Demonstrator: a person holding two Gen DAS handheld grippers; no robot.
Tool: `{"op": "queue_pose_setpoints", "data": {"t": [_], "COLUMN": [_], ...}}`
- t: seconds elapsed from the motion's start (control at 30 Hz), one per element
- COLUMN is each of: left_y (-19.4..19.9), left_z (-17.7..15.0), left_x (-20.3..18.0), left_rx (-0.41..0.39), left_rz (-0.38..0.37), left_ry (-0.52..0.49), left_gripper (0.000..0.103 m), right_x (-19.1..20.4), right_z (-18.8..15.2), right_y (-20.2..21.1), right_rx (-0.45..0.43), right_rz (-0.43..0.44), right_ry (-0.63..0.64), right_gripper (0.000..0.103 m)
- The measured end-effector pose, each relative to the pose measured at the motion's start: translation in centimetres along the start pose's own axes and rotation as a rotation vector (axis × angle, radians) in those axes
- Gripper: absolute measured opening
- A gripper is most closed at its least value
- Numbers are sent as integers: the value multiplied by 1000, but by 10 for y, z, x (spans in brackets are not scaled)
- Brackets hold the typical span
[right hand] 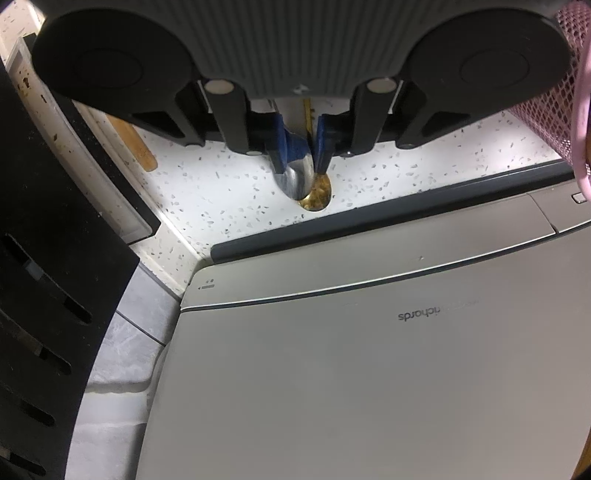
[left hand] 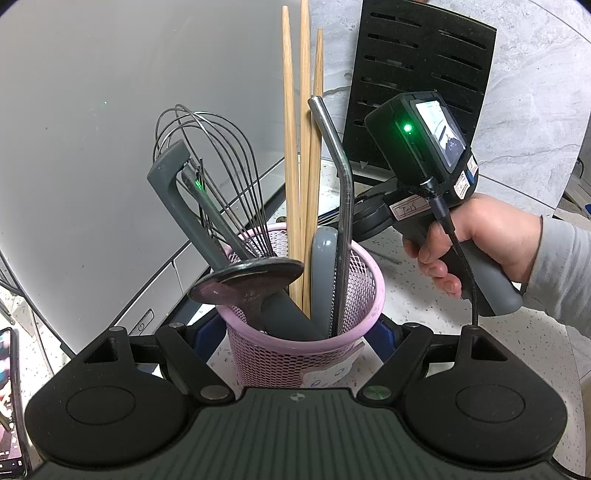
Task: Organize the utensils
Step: 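Move the right tool to the silver spoon and grasp it, then lift the silver spoon with the right tool over the pink cup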
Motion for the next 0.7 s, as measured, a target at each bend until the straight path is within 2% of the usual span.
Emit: {"op": "queue_pose_setpoints", "data": {"t": [0.1, 0.2, 0.5, 0.7], "left_y": [0, 0, 0, 0], "left_z": [0, 0, -1, -1], "left_x": [0, 0, 0, 0], "left_rx": [0, 0, -1, -2], "left_rz": [0, 0, -2, -2], "left_ry": [0, 1, -1, 0], "left_gripper": [92, 92, 92, 92], "right_x": [1, 1, -4, -7], "right_z": [1, 1, -2, -5], "right_y": [3, 8, 28, 50], "right_rx": [-8, -19, -49, -92], "right_rz": [-7, -25, -25, 34], "right_ry": [8, 12, -17, -74], "right_gripper": [3, 0, 0, 0]}}
Point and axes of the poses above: each gripper's, at about its wrist camera, not at the fingertips, and y roughly against the way its jaws point, x to its left, z to its top, the point moved 4 cm from there along -y, roughly the way its jaws point, and after that the axes turned 6 degrees about z, right-handed, at the moved point
